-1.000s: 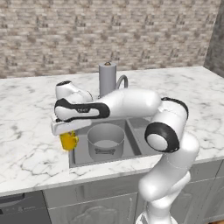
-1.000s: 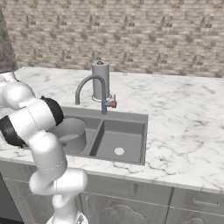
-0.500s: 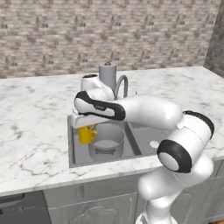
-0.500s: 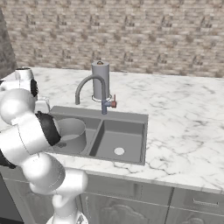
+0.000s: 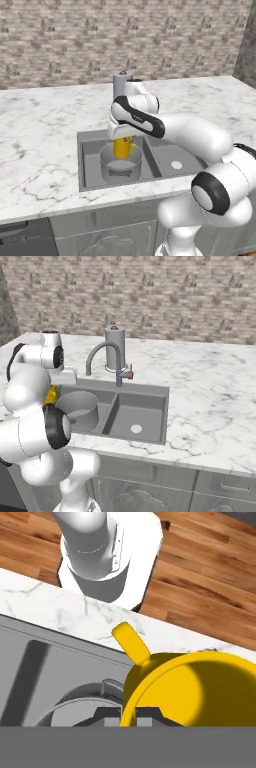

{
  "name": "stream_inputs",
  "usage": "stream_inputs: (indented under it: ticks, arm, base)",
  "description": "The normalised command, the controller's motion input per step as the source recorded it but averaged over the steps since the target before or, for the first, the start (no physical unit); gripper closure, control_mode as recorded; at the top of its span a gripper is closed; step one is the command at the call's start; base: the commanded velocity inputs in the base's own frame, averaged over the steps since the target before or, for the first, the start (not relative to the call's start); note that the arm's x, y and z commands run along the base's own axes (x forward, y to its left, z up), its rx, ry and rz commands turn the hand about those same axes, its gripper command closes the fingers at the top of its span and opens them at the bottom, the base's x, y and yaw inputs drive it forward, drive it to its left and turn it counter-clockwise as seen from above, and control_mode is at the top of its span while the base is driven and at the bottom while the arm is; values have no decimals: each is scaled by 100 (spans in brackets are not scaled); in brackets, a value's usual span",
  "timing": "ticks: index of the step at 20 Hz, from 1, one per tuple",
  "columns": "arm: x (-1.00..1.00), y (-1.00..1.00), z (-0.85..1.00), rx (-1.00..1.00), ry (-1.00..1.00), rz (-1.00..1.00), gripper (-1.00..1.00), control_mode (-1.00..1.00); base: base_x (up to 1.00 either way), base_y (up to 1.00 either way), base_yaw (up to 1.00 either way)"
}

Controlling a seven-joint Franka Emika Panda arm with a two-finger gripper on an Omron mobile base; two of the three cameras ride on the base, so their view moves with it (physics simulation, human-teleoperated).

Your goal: Place the pot in the left basin and the mug in the right basin of the sink.

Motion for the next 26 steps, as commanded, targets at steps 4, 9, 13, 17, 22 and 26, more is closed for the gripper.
stream_inputs:
  ticks: [4,9,13,17,22,26]
  arm:
    - [0,-80,13,1,0,3,100,-100]
    - [0,-76,14,0,0,1,100,-100]
    - [0,-74,11,0,0,0,100,-100]
    - [0,-76,7,0,0,0,100,-100]
    - [0,-72,1,0,0,0,100,-100]
    - [3,-67,0,0,0,0,100,-100]
  base:
    - [0,0,0]
    - [0,0,0]
    - [0,0,0]
    - [0,0,0]
    - [0,0,0]
    - [0,0,0]
